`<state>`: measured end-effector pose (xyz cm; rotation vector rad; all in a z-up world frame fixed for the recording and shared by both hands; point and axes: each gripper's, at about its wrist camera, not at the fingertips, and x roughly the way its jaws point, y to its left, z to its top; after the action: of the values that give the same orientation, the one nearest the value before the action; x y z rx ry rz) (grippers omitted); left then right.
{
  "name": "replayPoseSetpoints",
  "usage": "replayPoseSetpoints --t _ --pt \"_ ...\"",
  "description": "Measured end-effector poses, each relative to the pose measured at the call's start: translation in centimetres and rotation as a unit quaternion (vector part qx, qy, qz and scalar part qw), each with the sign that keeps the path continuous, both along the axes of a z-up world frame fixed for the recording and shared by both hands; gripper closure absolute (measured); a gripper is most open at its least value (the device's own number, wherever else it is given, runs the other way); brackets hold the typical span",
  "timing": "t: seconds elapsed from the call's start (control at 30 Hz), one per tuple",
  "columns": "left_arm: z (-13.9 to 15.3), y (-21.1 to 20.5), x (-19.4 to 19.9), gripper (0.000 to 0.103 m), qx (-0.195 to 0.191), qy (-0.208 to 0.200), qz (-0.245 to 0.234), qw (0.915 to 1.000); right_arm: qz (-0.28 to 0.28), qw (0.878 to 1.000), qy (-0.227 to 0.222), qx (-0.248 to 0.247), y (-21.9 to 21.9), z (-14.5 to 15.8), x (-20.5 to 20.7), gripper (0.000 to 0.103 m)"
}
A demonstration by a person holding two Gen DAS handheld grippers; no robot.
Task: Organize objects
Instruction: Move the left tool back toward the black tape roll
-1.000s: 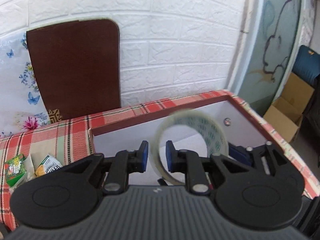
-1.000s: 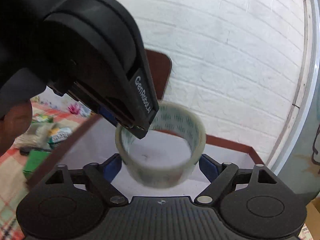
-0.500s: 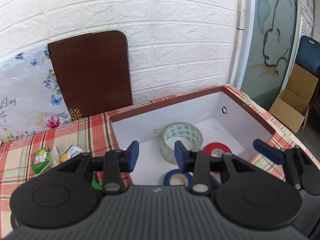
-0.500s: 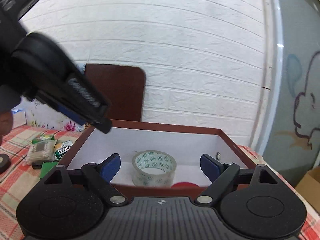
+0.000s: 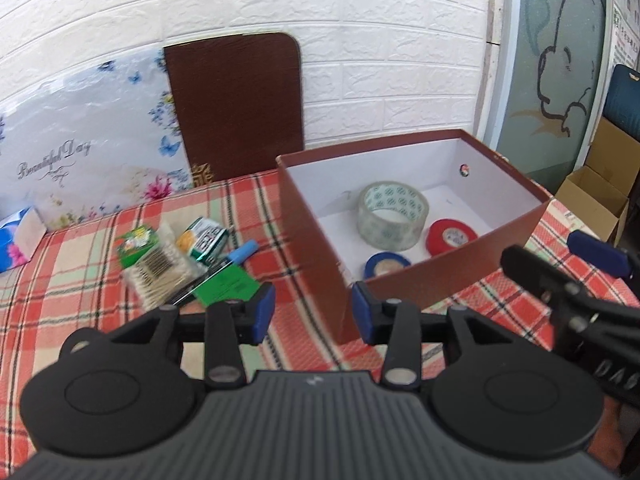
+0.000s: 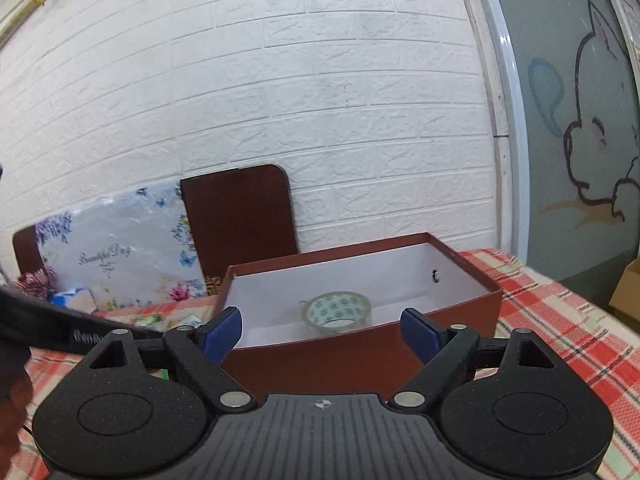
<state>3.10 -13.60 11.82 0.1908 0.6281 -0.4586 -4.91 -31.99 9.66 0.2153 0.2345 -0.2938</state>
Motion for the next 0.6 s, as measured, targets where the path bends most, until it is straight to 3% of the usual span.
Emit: replayPoseSetpoints --t 0.23,0.6 --pt "-1.1 3.5 -0.6 0.055 0.011 -0.011 0.033 0.9993 0.030 0.999 0.013 0.011 2.6 0.1 0.0 0.017" --pt "-4.1 9.3 0.8 0.055 0.012 0.009 0.086 0.9962 0.067 0.996 0.056 -0.017 7.1 -0.8 2.1 0.017"
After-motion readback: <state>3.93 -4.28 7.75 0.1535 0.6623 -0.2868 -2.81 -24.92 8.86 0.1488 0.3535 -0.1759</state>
